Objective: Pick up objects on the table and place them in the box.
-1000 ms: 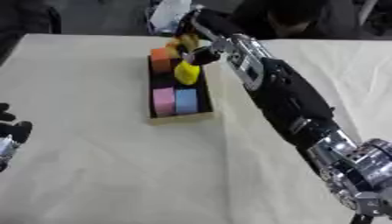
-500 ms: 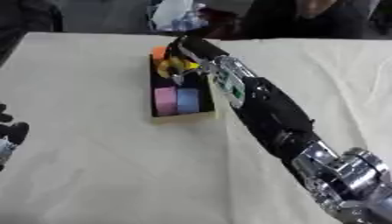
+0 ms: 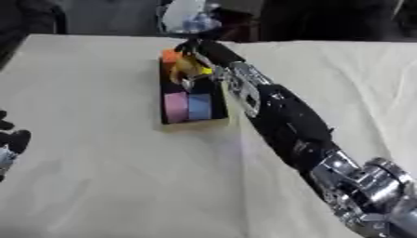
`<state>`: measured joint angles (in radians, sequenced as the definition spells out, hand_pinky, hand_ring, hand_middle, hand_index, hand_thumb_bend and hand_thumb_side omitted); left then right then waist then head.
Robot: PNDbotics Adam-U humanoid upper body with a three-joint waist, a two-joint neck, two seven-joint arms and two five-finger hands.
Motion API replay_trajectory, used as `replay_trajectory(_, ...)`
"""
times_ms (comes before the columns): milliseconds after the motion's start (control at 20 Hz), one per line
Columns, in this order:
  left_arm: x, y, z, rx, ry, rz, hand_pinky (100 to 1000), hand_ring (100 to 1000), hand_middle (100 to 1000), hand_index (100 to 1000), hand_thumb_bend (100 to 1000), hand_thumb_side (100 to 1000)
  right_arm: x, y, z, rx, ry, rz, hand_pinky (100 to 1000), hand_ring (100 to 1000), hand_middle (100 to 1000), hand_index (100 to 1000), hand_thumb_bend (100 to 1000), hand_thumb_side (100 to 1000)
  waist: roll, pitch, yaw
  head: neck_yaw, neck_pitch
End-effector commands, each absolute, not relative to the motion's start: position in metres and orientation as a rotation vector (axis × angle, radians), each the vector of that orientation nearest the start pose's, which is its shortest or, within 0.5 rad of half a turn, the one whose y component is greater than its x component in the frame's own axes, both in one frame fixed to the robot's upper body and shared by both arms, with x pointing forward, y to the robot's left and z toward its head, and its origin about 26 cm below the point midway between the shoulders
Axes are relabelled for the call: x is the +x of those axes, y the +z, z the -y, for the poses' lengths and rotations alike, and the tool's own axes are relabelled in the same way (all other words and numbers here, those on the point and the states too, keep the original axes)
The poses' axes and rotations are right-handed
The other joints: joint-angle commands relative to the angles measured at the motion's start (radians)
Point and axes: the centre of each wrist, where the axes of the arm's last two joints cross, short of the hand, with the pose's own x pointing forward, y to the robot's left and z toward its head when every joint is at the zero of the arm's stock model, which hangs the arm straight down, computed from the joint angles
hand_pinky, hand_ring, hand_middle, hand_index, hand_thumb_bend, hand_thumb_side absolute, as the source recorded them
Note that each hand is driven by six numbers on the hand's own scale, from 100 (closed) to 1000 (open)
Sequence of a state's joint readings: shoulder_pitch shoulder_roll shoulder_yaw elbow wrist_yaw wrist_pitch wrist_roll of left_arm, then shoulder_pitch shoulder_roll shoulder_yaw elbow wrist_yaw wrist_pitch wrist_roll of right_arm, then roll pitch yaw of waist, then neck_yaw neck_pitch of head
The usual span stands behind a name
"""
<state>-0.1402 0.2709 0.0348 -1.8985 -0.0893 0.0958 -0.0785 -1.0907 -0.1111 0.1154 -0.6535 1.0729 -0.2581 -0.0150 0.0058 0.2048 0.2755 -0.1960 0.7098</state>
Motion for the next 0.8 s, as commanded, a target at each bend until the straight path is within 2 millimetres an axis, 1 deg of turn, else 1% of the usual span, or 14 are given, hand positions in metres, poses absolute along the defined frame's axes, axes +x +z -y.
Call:
replay_trajectory(50,0.293,0.136,-0.283,0.242,-0.378,1.93,635,555,575,736,565,414,0.501,0.163,0.14,-0.851,1.401,1.803,828,854,884,961,264,431,0.006,0.001,-0.001,-0.001,-0.014)
replay_trajectory(300,0.293,0.136,-0.283,0.242,-0.377,1.93,635,555,575,736,565,414,0.501,0.164,0.14,-0.845,1.395,1.806,828,854,884,961,264,431,0.006,0.001,-0.002,-0.001,-0.014)
replay_trajectory(350,0.293,0.136,-0.283,0.243,-0.376,1.93,635,555,575,736,565,413,0.501,0.166,0.139,-0.841,1.393,1.818,857,898,962,990,305,500,0.005,0.001,-0.004,0.001,-0.013)
replay_trajectory(550,0.293,0.136,-0.285,0.253,-0.369,1.93,636,555,575,736,565,414,0.5,0.18,0.14,-0.795,1.378,1.876,859,901,966,991,301,497,0.003,0.0,-0.017,0.011,-0.012)
replay_trajectory(600,0.293,0.136,-0.285,0.254,-0.368,1.93,635,555,575,736,566,413,0.5,0.184,0.14,-0.786,1.372,1.891,857,898,960,987,259,557,0.002,0.0,-0.02,0.014,-0.011)
replay_trajectory(650,0.293,0.137,-0.285,0.256,-0.367,1.93,635,554,575,736,566,413,0.499,0.189,0.14,-0.78,1.363,1.913,856,898,957,986,286,489,0.001,0.0,-0.025,0.018,-0.011)
replay_trajectory(750,0.293,0.136,-0.286,0.264,-0.361,1.929,635,554,575,735,565,413,0.497,0.2,0.14,-0.772,1.337,1.965,848,884,933,977,263,462,-0.001,-0.001,-0.035,0.026,-0.011)
replay_trajectory(800,0.293,0.136,-0.287,0.268,-0.358,1.928,635,554,574,735,564,413,0.496,0.205,0.141,-0.77,1.324,1.992,842,876,914,971,231,431,-0.002,-0.001,-0.04,0.03,-0.011)
